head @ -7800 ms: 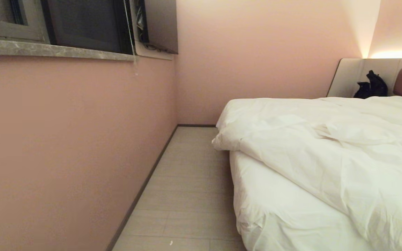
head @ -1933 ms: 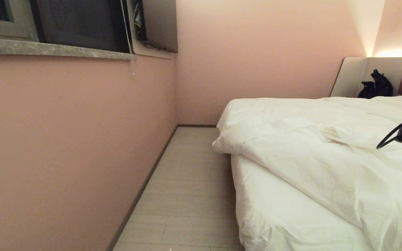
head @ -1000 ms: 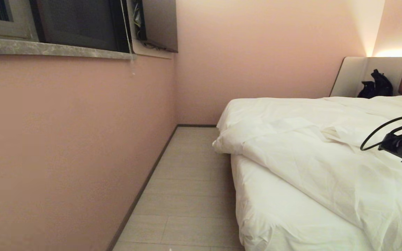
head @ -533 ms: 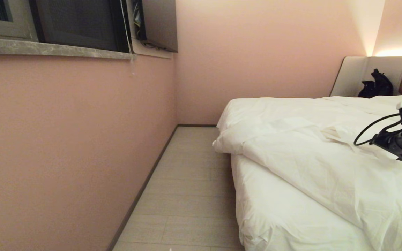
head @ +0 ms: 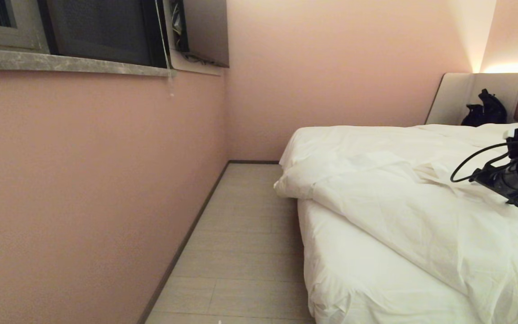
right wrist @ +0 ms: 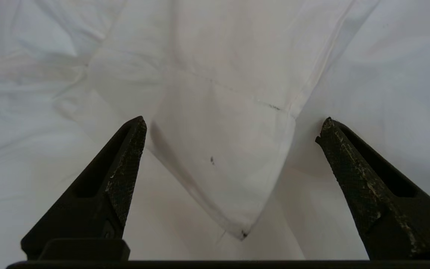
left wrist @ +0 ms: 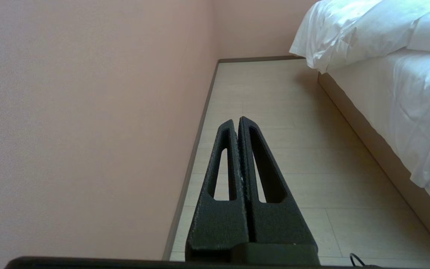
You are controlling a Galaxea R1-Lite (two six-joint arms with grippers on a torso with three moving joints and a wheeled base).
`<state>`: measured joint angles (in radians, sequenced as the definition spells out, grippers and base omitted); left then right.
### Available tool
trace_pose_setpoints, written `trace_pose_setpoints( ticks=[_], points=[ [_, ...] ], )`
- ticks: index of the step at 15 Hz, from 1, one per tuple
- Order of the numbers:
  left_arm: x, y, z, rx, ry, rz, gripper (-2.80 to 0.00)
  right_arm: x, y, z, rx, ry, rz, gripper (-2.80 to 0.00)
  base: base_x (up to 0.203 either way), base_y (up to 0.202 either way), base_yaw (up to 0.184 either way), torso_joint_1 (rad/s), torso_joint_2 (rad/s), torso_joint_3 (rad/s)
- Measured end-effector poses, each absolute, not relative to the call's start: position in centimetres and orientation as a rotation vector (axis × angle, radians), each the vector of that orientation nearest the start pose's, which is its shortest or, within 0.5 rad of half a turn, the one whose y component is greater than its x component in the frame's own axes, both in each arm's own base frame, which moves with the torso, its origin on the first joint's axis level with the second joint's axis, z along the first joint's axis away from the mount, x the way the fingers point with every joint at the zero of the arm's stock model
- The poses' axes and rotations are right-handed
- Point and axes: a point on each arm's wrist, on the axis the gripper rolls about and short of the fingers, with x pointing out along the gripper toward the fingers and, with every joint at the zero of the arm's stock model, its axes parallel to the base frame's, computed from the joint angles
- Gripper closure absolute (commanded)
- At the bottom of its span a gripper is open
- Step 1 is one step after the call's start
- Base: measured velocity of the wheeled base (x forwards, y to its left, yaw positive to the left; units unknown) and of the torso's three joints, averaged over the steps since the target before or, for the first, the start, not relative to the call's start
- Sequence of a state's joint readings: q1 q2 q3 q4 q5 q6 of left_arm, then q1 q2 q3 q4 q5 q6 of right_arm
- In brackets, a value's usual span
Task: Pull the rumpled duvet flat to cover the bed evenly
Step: Hold the folded corner of the quilt
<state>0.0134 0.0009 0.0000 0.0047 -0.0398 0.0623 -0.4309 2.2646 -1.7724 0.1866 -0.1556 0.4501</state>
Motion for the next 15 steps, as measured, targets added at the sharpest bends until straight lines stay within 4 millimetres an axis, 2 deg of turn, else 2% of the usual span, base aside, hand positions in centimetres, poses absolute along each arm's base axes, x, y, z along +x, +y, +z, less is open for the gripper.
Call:
trace_pose_setpoints(
  ticks=[6, 15],
  points=[
    [-2.3, -0.1, 7.5, 0.062, 0.005, -0.027, 0.00, 43.3, -20.2, 13.6, 0.554, 0.541, -0.723, -2.80, 0.000, 0.000, 0.000, 0.000, 0.00, 0.000],
    [-2.3, -0.1, 7.5, 0.062, 0.005, -0.027, 0.00, 44.2, -19.7, 14.2, 0.634, 0.515, -0.664, -2.80, 0.000, 0.000, 0.000, 0.000, 0.00, 0.000]
  ],
)
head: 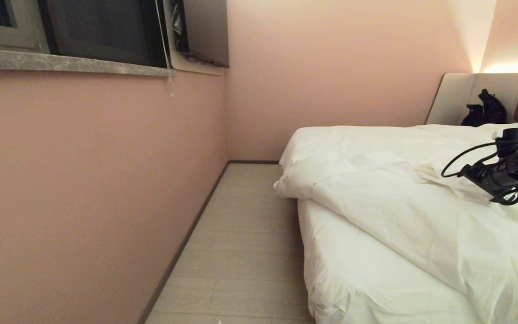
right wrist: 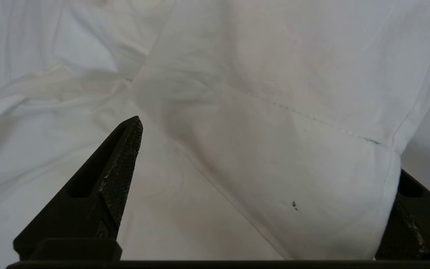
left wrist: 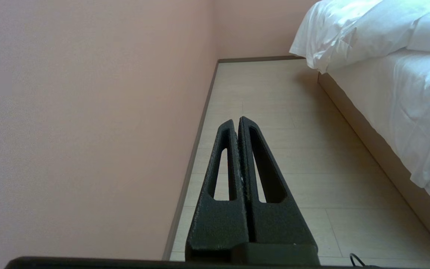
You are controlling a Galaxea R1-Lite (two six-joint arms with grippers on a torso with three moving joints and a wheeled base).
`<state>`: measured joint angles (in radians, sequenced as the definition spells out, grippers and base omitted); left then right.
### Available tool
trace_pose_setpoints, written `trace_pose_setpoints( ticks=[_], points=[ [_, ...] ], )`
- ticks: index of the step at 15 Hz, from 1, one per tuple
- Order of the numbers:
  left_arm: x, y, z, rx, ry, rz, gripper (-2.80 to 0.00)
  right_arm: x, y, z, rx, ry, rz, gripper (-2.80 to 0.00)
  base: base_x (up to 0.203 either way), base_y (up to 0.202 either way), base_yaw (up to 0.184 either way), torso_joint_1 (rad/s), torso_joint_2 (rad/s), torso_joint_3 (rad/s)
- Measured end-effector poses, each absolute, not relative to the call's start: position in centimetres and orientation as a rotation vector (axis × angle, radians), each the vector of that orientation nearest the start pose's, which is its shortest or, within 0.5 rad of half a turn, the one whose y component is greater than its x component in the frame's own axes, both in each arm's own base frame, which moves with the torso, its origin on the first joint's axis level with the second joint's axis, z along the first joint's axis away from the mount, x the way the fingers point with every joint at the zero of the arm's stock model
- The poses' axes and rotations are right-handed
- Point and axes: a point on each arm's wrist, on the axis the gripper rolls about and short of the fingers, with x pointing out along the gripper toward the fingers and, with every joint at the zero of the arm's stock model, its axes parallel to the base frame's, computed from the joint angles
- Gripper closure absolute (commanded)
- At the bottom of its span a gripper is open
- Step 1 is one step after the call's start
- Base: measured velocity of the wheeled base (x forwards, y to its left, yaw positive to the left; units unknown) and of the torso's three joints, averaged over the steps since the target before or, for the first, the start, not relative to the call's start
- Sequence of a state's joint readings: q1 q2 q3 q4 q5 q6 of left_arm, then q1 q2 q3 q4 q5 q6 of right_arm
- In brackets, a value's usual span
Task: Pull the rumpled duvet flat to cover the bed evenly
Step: Hold the folded corner of the quilt
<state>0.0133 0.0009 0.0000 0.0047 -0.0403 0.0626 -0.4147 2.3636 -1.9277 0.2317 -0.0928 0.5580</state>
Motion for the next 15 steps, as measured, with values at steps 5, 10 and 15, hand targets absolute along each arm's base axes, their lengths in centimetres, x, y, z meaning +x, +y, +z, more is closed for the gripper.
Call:
trace_pose_setpoints(
  ticks=[5, 10, 15],
  points=[
    [-2.3, -0.1, 7.5, 0.062, 0.004, -0.028, 0.00, 44.5, -19.7, 13.9, 0.654, 0.496, -0.665, -2.80, 0.000, 0.000, 0.000, 0.000, 0.00, 0.000],
    [-2.3, -0.1, 7.5, 0.062, 0.004, -0.027, 0.00, 44.8, -19.9, 13.0, 0.657, 0.510, -0.670, 0.00, 0.000, 0.000, 0.000, 0.000, 0.00, 0.000],
    [-2.3, -0.1, 7.5, 0.062, 0.004, -0.027, 0.00, 44.7, -19.9, 13.0, 0.663, 0.510, -0.671, 0.00, 0.000, 0.000, 0.000, 0.000, 0.00, 0.000]
  ],
)
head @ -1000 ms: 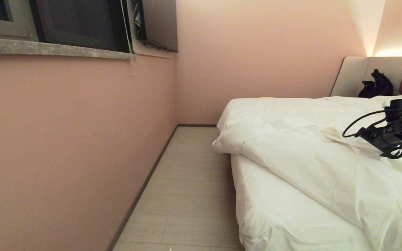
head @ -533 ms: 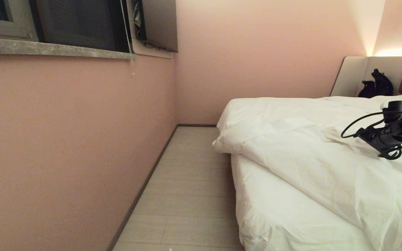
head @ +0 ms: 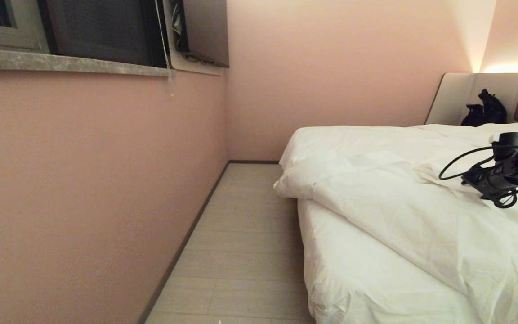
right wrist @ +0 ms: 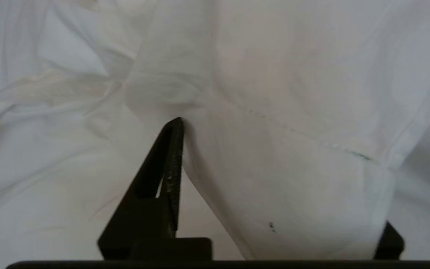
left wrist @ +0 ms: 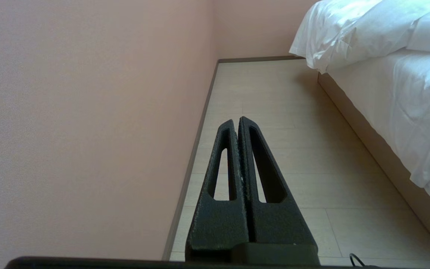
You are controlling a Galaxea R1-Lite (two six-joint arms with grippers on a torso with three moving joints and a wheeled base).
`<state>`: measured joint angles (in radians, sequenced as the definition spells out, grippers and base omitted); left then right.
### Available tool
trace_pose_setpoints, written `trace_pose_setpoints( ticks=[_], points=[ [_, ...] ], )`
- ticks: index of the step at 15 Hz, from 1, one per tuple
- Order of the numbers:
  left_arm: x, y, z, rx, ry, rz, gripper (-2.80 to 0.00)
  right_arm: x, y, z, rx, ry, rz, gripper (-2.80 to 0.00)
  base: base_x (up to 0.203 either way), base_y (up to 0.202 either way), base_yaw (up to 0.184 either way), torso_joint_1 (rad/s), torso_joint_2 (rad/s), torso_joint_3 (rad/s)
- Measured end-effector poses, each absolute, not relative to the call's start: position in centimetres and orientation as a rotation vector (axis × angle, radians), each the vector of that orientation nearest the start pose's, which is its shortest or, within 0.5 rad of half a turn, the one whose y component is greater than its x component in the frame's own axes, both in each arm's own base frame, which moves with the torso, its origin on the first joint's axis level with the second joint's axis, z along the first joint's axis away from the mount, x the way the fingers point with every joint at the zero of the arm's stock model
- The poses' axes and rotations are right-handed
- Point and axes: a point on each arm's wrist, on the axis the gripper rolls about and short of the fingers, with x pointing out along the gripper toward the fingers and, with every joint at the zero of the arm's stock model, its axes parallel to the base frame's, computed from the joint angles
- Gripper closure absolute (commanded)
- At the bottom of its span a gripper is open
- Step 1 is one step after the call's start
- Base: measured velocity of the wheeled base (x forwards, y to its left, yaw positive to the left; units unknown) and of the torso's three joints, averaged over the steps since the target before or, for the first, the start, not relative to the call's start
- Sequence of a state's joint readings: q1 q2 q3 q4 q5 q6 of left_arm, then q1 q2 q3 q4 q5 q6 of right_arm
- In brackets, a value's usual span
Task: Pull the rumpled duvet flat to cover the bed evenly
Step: Hold the folded corner of the quilt
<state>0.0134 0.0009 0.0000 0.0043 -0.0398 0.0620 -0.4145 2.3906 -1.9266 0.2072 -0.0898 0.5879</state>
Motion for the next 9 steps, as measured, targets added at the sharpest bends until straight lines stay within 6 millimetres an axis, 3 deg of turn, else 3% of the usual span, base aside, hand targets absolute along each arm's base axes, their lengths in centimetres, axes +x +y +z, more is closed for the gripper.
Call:
trace_pose_setpoints(
  ticks=[9],
  points=[
    [-2.3, -0.1, 7.5, 0.062, 0.005, -0.027, 0.00, 43.6, -18.8, 16.7, 0.677, 0.451, -0.655, 0.00, 0.000, 0.000, 0.000, 0.000, 0.00, 0.000]
  ],
)
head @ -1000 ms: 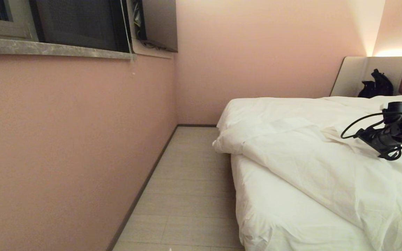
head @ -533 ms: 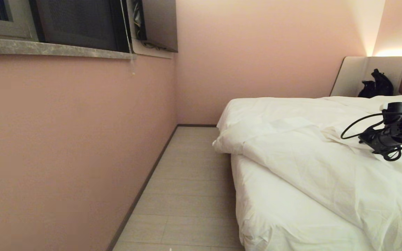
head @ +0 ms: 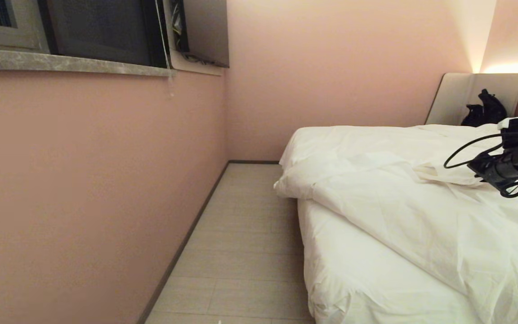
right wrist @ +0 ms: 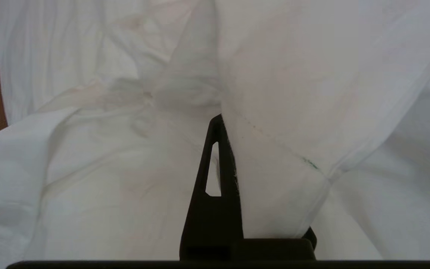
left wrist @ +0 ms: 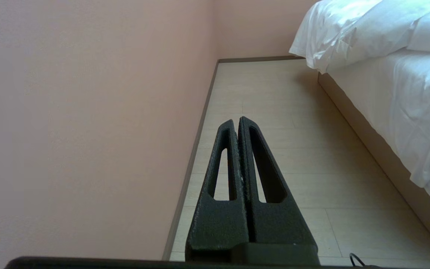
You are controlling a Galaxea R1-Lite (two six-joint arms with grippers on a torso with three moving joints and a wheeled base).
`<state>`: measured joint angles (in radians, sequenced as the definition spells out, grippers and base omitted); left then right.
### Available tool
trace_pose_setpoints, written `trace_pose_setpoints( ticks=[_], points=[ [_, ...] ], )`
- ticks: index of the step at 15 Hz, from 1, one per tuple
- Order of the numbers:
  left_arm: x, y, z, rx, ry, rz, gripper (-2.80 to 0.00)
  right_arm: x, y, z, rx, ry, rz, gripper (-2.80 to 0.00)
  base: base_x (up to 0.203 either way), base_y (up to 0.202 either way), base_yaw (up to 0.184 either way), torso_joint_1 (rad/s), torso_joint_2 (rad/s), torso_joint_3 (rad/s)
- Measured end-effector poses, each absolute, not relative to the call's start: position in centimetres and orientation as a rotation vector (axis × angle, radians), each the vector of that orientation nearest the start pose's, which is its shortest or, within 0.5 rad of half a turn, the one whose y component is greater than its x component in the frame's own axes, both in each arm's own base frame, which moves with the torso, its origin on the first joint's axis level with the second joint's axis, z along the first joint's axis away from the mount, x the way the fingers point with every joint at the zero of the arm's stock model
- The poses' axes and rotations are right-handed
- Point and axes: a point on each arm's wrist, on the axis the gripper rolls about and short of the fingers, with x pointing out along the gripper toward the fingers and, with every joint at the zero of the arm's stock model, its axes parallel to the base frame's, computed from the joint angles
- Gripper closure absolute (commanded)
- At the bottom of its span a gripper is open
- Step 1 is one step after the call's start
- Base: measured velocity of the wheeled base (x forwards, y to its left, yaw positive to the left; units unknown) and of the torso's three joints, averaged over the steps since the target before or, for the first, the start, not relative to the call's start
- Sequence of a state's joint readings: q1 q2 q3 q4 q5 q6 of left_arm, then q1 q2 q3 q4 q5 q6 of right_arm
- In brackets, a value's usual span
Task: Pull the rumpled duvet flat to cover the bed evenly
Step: Flatten the corners of the folded blanket
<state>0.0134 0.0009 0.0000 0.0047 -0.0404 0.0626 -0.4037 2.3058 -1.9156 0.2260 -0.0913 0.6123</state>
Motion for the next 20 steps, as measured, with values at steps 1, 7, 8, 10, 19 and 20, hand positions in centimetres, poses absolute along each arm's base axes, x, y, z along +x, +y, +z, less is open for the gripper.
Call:
trace_pose_setpoints(
  ticks=[1, 7, 8, 10, 19, 20],
  points=[
    [-2.3, -0.1, 7.5, 0.062, 0.005, -0.027, 0.00, 43.4, -18.5, 17.1, 0.679, 0.450, -0.651, 0.00, 0.000, 0.000, 0.000, 0.000, 0.00, 0.000],
    [-2.3, -0.1, 7.5, 0.062, 0.005, -0.027, 0.00, 40.5, -9.7, 21.2, 0.637, 0.503, -0.496, 0.00, 0.000, 0.000, 0.000, 0.000, 0.00, 0.000],
    [-2.3, -0.1, 7.5, 0.062, 0.005, -0.027, 0.00, 39.6, -7.3, 21.8, 0.621, 0.521, -0.448, 0.00, 0.000, 0.000, 0.000, 0.000, 0.00, 0.000],
    [-2.3, -0.1, 7.5, 0.062, 0.005, -0.028, 0.00, 37.3, -2.5, 22.8, 0.585, 0.557, -0.346, 0.00, 0.000, 0.000, 0.000, 0.000, 0.00, 0.000],
    [-2.3, -0.1, 7.5, 0.062, 0.005, -0.027, 0.00, 22.4, 6.9, 30.6, 0.514, 0.455, 0.012, 0.00, 0.000, 0.000, 0.000, 0.000, 0.00, 0.000],
    [-2.3, -0.1, 7.5, 0.062, 0.005, -0.028, 0.00, 20.7, 7.0, 31.1, 0.509, 0.447, 0.041, 0.00, 0.000, 0.000, 0.000, 0.000, 0.00, 0.000]
  ],
)
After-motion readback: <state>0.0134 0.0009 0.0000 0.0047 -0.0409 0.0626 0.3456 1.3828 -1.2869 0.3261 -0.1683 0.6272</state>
